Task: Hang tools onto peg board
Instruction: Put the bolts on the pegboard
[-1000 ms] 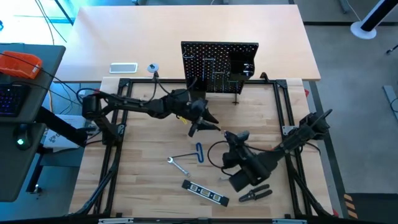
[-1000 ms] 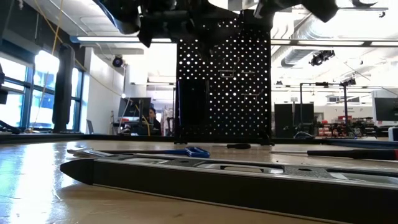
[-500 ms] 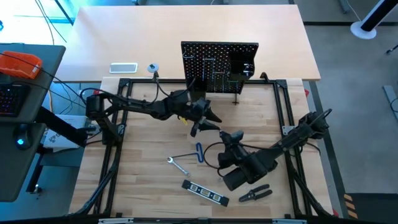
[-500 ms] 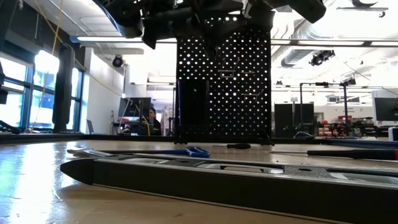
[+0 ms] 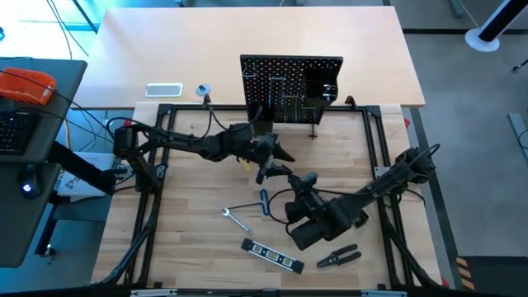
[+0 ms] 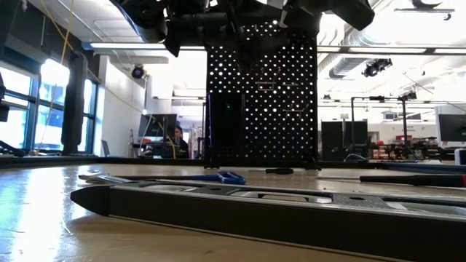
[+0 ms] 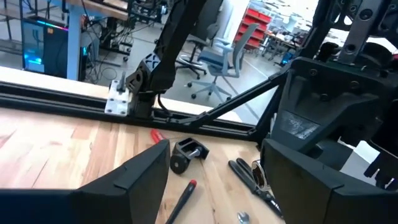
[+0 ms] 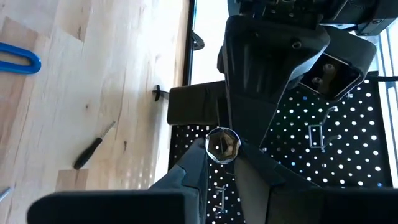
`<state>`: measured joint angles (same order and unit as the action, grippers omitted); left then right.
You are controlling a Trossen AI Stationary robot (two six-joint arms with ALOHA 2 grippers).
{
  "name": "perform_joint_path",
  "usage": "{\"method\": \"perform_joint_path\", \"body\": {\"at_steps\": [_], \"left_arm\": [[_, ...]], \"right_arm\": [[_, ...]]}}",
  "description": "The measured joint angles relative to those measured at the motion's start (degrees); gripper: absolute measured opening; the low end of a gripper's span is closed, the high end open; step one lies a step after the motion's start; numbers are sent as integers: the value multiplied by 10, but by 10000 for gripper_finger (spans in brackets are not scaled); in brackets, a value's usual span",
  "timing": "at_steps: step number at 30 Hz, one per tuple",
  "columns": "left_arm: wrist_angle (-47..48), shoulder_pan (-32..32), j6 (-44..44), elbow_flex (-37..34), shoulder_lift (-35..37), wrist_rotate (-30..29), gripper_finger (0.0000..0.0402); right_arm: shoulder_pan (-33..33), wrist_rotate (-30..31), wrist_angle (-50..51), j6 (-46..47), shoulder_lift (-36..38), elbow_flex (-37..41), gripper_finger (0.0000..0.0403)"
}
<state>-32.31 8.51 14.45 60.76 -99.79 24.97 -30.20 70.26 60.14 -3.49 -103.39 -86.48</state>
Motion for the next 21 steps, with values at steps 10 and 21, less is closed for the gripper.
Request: {"method": "perform_joint_path", "body": {"at_steps": [10,21], "left_arm": [[8,10,4,0,2,0,249],[29,10,-6,0,2,7,249]], "right_arm": [[9,-3,50,38,0,0,51],[17,-2,68,60,0,0,51]]}}
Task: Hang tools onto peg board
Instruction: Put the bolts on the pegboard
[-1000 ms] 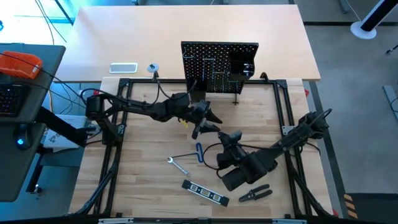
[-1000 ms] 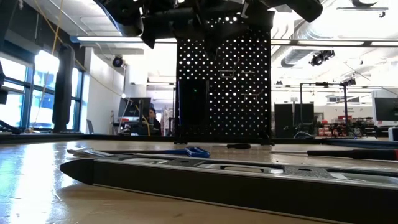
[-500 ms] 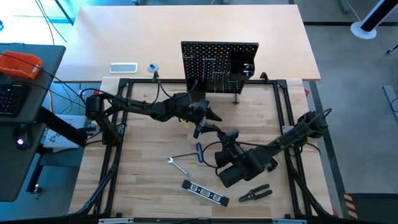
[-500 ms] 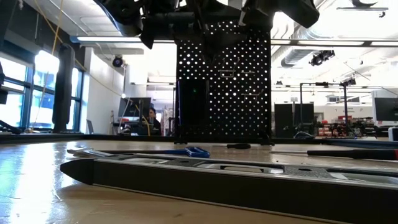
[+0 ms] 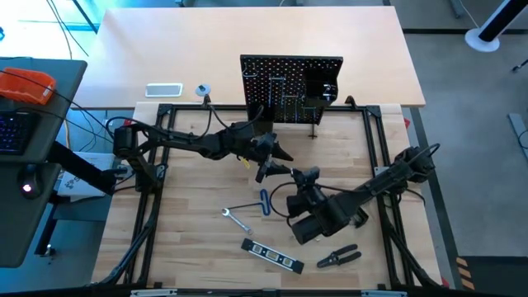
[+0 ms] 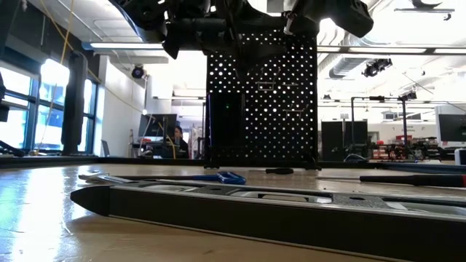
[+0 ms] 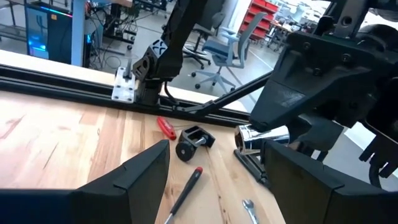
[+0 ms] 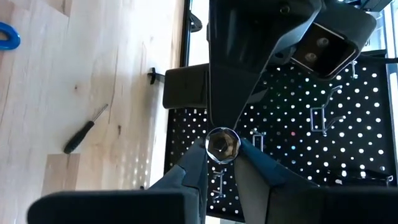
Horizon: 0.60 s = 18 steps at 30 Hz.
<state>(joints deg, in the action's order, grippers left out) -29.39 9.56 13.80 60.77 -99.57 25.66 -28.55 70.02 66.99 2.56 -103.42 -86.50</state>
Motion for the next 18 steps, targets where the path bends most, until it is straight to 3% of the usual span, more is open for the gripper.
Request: {"method": "perform_joint_path", "body": {"at_steps": [9,18], "left_arm": [[3,1,-6,-2,1,14,250],[8,5,-6,-2,1,22,250]], "right_arm": [[15,-17,-58,-64,1,0,51],[29,-40,-64,-69,1,0,51]]}}
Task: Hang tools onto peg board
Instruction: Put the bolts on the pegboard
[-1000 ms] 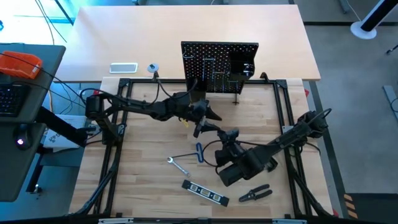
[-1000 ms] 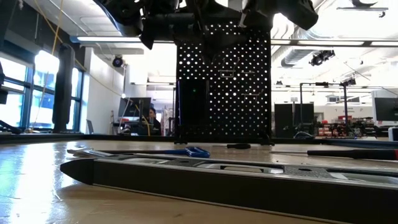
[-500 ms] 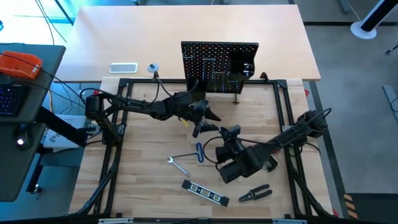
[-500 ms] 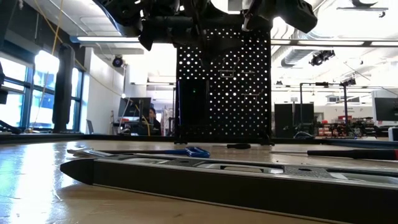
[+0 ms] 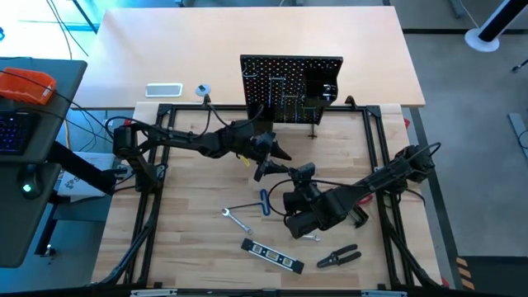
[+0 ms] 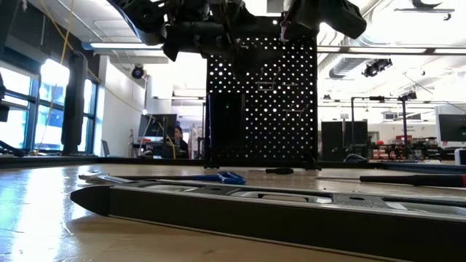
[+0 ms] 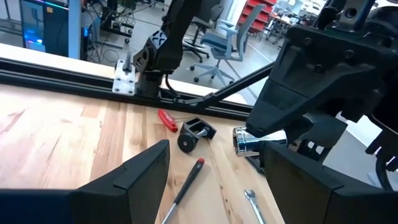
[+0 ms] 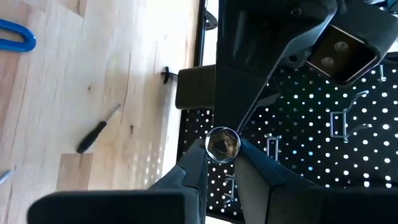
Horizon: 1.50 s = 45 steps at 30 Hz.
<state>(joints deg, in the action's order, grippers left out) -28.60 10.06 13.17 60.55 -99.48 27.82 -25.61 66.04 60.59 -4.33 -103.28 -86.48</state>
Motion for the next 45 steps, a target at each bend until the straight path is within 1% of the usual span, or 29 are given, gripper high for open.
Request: {"method": "perform_joint_path", "body": {"at_steps": [3,7,13,20,25,32,34,36,39,44,45], "left_arm": [[-1,1,-4,0,0,4,253],[-4,4,-4,0,-1,9,268],[-5,4,-2,1,-1,16,282],[2,-2,2,3,-1,17,283],[19,-4,4,3,0,0,283],[17,1,17,3,0,4,279],[17,0,17,3,0,7,267],[17,0,15,3,0,10,246],[16,1,9,3,0,23,198],[17,1,-6,3,0,37,106],[17,1,-9,3,0,37,101]], "right_arm": [[0,-2,4,13,0,0,51],[0,-5,10,27,0,0,51],[1,-8,11,28,-1,0,51],[4,-3,-23,-6,-2,0,51],[9,-12,-47,-42,-2,0,51],[11,-12,-47,-37,-2,0,51],[10,-12,-47,-37,-2,0,51],[10,-12,-47,-37,-2,0,51],[10,-14,-46,-37,-2,0,51],[10,-17,-43,-37,-2,0,51],[10,-17,-43,-37,-2,0,51]]}}
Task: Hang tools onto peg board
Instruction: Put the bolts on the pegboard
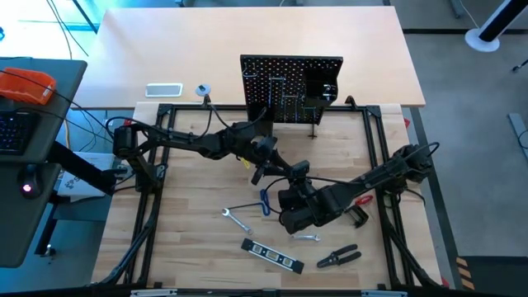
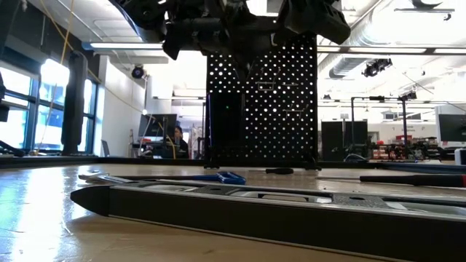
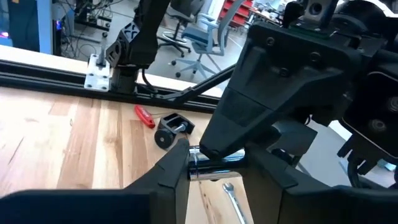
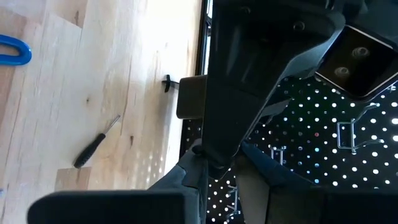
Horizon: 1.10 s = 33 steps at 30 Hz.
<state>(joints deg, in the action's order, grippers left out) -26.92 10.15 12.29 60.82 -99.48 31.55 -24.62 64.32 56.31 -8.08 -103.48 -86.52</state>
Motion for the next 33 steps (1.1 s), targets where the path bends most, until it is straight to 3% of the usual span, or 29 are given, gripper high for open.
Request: {"method": "perform_joint_path", "body": {"at_steps": [14,18,27,33], "left_arm": [[1,0,-9,0,0,7,101],[3,0,-10,0,0,3,101],[21,4,-17,-2,1,9,101],[29,13,-22,-2,3,9,101]], "right_arm": [[-1,-4,7,8,0,0,59],[-6,-3,33,48,0,0,68],[-33,35,125,149,2,-1,135],[-44,31,203,248,2,-1,144]]}}
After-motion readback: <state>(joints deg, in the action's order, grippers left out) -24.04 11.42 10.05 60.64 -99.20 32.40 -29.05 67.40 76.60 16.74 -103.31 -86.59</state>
